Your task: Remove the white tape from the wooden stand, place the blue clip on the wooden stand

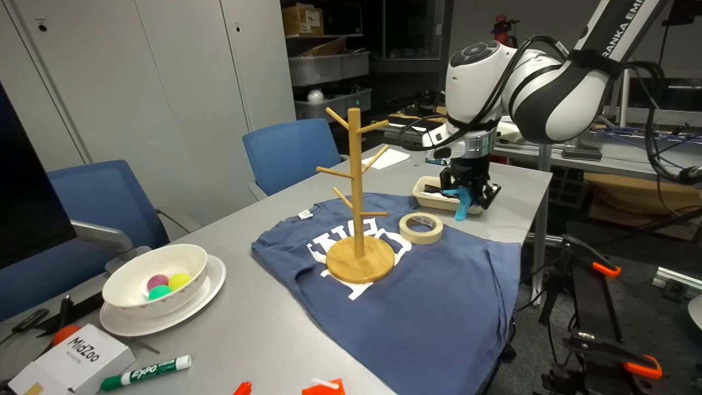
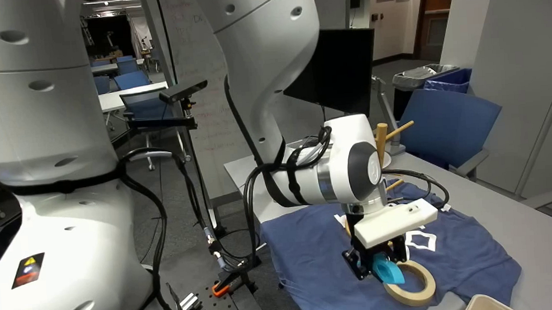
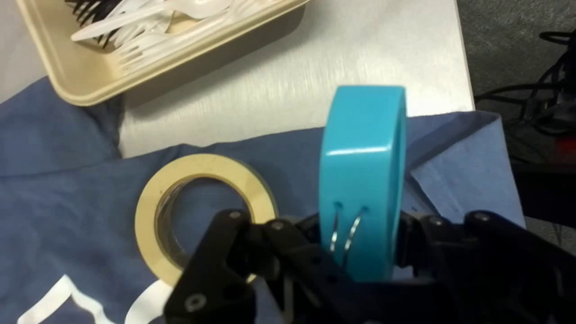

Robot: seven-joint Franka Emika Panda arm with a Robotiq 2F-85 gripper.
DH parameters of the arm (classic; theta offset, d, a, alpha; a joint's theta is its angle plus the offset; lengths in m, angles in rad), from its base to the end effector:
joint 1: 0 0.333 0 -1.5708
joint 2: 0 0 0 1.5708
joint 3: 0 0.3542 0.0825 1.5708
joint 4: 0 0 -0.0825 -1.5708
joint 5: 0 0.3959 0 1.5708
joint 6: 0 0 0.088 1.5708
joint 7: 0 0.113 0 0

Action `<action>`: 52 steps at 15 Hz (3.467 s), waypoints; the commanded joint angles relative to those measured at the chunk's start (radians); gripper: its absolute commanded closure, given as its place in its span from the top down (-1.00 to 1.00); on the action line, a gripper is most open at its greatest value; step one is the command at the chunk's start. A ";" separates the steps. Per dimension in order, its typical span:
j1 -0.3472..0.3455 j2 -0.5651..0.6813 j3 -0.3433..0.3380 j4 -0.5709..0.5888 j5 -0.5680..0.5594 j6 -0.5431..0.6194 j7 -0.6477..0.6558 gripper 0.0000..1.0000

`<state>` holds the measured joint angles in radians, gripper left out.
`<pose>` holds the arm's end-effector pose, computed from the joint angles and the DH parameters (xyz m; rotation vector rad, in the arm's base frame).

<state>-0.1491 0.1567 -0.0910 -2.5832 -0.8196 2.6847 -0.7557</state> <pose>0.4328 -0.0852 0.2165 2.2925 1.6887 -0.3080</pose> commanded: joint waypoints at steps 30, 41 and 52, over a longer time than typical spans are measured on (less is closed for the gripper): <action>0.227 -0.435 0.083 -0.145 0.020 -0.070 -0.129 -0.92; 0.295 -0.459 0.192 -0.069 0.023 -0.256 -0.137 -0.98; 0.334 -0.279 0.263 0.155 -0.005 -0.479 -0.118 -0.98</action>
<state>0.1763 -0.1955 0.1639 -2.5074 -0.8137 2.2578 -0.8800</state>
